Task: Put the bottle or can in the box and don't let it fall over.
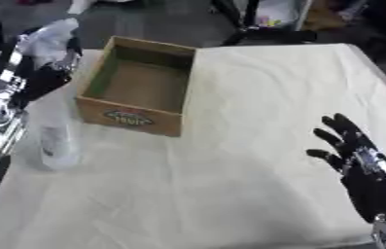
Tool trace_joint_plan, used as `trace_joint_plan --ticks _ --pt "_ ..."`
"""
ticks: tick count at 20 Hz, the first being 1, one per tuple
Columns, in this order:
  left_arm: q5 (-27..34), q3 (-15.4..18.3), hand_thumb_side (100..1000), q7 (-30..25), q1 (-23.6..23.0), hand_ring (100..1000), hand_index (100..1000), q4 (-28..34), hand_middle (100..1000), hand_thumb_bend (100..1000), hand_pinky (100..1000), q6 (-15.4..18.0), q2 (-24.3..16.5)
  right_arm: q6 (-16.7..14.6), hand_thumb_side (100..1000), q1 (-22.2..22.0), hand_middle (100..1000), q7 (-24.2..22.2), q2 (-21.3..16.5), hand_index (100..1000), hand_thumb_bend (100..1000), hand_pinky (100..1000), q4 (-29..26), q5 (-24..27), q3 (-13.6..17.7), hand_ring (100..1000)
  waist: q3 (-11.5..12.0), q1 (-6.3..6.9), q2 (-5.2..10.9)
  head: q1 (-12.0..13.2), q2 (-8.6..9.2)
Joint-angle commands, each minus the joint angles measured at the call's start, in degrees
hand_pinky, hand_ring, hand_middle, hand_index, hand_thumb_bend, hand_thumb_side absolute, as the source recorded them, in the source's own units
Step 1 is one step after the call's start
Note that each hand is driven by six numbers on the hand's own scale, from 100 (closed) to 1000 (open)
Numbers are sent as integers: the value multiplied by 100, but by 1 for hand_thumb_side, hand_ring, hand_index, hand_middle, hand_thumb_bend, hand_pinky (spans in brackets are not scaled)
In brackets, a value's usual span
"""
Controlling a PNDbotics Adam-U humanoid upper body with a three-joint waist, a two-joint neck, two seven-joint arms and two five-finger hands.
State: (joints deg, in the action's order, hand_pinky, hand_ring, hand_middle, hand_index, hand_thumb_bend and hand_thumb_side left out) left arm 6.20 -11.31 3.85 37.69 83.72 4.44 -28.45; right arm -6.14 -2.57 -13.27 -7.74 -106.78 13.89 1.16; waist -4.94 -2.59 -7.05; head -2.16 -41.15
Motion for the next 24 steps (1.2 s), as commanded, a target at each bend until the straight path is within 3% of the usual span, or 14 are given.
trace_joint_plan --ticks 1,5,13,19,24 --pt "164 208 304 120 270 759 470 345 442 100 128 -6 -390 4 686 13 969 -11 -77 1000 100 756 -41 17 6 954 -5 19 129 -5 67" --pt "184 358 301 313 675 741 472 278 438 100 137 -42 -536 8 686 6 969 -34 -93 1000 100 756 -36 22 -17 954 -41 25 150 9 65" --pt "-276 416 283 481 1802 760 479 -1102 448 100 153 -13 -76 33 688 65 969 -167 -137 1000 100 756 -24 76 -149 954 -425 41 73 202 165" --pt "-1213 486 273 440 2409 785 491 -2461 463 100 173 337 526 59 690 110 970 -326 -172 1000 100 757 -27 149 -289 955 -751 19 -29 387 258" --pt "-1361 570 240 754 2390 820 519 -3016 494 100 246 736 826 61 690 144 970 -401 -171 1000 100 757 -35 191 -340 955 -946 -30 -102 461 352"
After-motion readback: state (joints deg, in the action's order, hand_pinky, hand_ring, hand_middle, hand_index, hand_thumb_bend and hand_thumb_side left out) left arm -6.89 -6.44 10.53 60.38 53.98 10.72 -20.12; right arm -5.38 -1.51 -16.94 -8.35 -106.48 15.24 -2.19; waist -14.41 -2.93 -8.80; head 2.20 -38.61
